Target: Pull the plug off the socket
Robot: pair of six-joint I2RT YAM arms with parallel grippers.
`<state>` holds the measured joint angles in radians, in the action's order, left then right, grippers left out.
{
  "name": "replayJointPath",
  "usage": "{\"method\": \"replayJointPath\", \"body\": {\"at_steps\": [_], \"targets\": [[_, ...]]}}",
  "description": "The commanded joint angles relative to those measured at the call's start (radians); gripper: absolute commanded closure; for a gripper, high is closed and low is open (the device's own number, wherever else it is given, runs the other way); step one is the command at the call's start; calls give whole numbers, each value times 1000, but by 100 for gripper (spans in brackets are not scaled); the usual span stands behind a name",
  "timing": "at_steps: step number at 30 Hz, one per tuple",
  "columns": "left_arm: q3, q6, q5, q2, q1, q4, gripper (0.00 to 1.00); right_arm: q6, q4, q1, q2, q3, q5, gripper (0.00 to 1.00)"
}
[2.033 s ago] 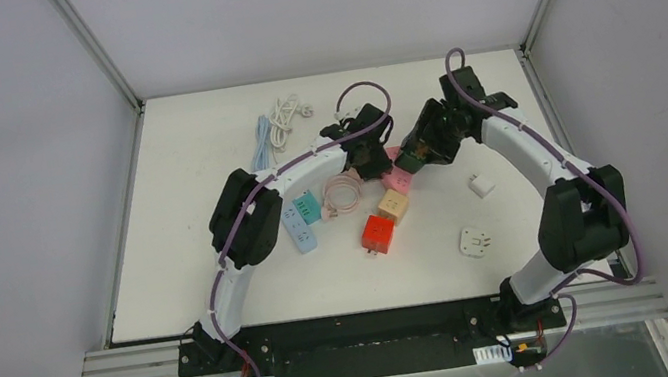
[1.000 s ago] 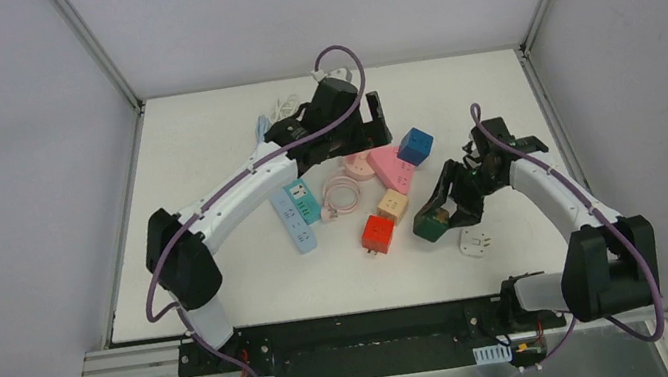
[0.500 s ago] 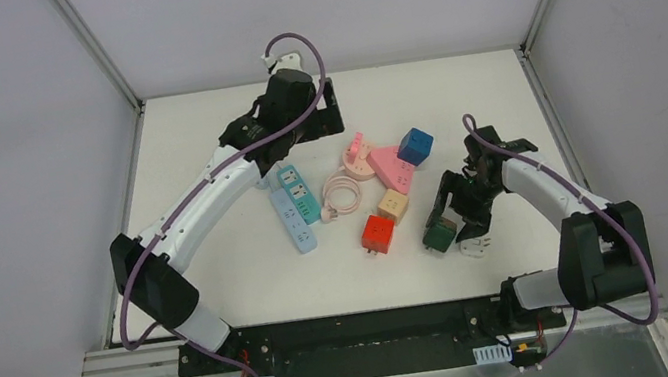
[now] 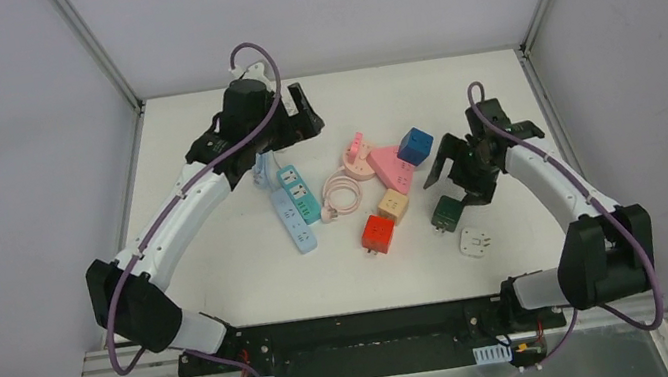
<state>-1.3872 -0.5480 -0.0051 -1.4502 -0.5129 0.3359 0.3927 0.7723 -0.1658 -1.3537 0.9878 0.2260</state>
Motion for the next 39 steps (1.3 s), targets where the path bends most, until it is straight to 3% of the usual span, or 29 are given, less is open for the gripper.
{"method": "replayJointPath", "body": {"at_steps": [1, 9, 17, 25, 39], "targets": [[-37, -47, 120, -38, -23, -60, 3, 36, -94, -6, 51, 99, -105, 4], [-194, -181, 86, -225, -148, 62, 3, 150, -227, 0, -93, 210, -143, 5], [-375, -218, 19, -421, -245, 206, 8, 123, -273, 1, -269, 290, -109, 6], [-397, -217, -22, -492, -260, 215, 10, 116, -348, -4, -338, 285, -18, 11], [-445, -240, -40, -602, -278, 241, 16, 143, -393, -15, -393, 295, -26, 13]]}}
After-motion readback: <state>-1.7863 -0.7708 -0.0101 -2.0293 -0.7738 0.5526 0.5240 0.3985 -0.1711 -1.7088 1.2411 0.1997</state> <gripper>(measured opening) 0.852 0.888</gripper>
